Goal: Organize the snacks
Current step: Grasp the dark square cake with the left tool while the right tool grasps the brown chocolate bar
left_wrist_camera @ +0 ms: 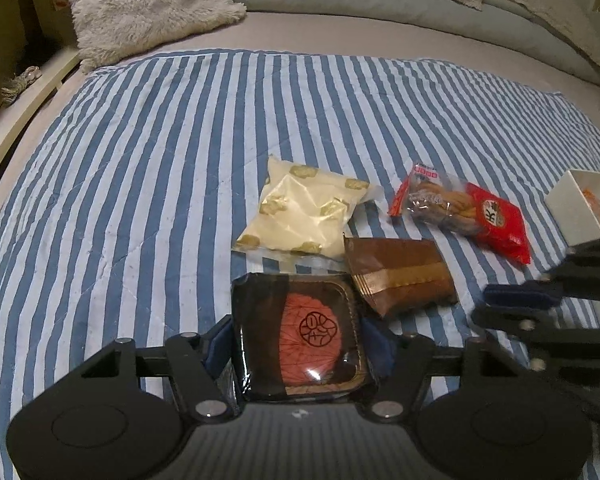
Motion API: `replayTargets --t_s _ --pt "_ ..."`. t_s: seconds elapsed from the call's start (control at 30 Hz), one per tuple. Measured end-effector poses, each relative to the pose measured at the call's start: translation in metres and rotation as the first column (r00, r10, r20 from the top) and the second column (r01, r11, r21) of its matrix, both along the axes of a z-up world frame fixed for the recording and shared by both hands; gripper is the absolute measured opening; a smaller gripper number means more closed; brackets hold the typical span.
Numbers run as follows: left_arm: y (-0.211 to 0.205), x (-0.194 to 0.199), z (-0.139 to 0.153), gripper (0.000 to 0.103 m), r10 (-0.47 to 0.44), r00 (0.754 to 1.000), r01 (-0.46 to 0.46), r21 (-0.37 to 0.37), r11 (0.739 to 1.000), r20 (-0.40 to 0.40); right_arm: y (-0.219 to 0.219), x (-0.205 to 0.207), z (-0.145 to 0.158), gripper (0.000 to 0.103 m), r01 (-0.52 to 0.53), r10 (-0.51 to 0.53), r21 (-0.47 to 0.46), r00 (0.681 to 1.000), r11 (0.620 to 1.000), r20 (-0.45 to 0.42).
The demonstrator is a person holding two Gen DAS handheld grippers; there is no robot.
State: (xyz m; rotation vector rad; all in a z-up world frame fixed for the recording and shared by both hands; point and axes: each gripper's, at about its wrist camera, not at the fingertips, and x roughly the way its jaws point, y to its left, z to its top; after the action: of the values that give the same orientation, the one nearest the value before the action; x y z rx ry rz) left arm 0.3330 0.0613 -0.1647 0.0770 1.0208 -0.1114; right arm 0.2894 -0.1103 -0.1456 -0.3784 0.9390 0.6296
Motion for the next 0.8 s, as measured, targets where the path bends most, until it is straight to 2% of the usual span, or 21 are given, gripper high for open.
replayTargets --t_s 0.17,0.27,0.37,0.43,0.5,0.57,0.63,0.73,0.8 --pt "0.001 0.000 0.002 0.066 0.009 1.000 -0.009 -0.011 1.000 -0.008 -0.009 -0.013 0.009 0.016 -0.024 0.024 0.019 1.000 1.000 0.002" --pt "0.002 -0.002 0.005 0.065 0.005 1.000 -0.005 -0.015 1.000 -0.011 -0.019 -0.008 0.014 0.021 0.057 -0.054 0.084 0.998 0.995 -0.031" --pt "0.007 -0.004 0.007 0.065 0.024 1.000 -0.024 -0.015 1.000 -0.011 -0.031 0.008 0.021 0.042 0.198 -0.180 0.210 0.978 0.957 -0.101" --pt "0.010 -0.006 0.011 0.065 0.029 1.000 -0.029 0.007 1.000 -0.005 -0.037 0.015 0.021 0.063 0.284 -0.246 0.282 0.955 0.917 -0.163" --pt "0.013 -0.009 0.014 0.065 0.022 1.000 -0.022 0.029 0.999 -0.002 -0.036 0.020 0.018 0.074 0.349 -0.291 0.314 0.932 0.883 -0.218" --pt "0.016 -0.012 0.016 0.065 0.013 1.000 -0.013 0.059 0.998 -0.004 -0.033 0.026 0.014 0.080 0.394 -0.324 0.320 0.912 0.861 -0.253" --pt "0.018 -0.013 0.017 0.066 0.005 1.000 -0.004 0.084 0.996 -0.009 -0.027 0.034 0.009 0.092 0.456 -0.371 0.327 0.882 0.828 -0.290" --pt "0.021 -0.014 0.013 0.066 -0.009 1.000 0.011 0.087 0.996 -0.025 -0.016 0.045 -0.001 0.101 0.541 -0.426 0.338 0.831 0.771 -0.357" --pt "0.019 -0.015 0.010 0.067 -0.020 0.999 0.022 0.096 0.995 -0.029 -0.007 0.050 -0.009 0.103 0.571 -0.449 0.337 0.810 0.748 -0.376"
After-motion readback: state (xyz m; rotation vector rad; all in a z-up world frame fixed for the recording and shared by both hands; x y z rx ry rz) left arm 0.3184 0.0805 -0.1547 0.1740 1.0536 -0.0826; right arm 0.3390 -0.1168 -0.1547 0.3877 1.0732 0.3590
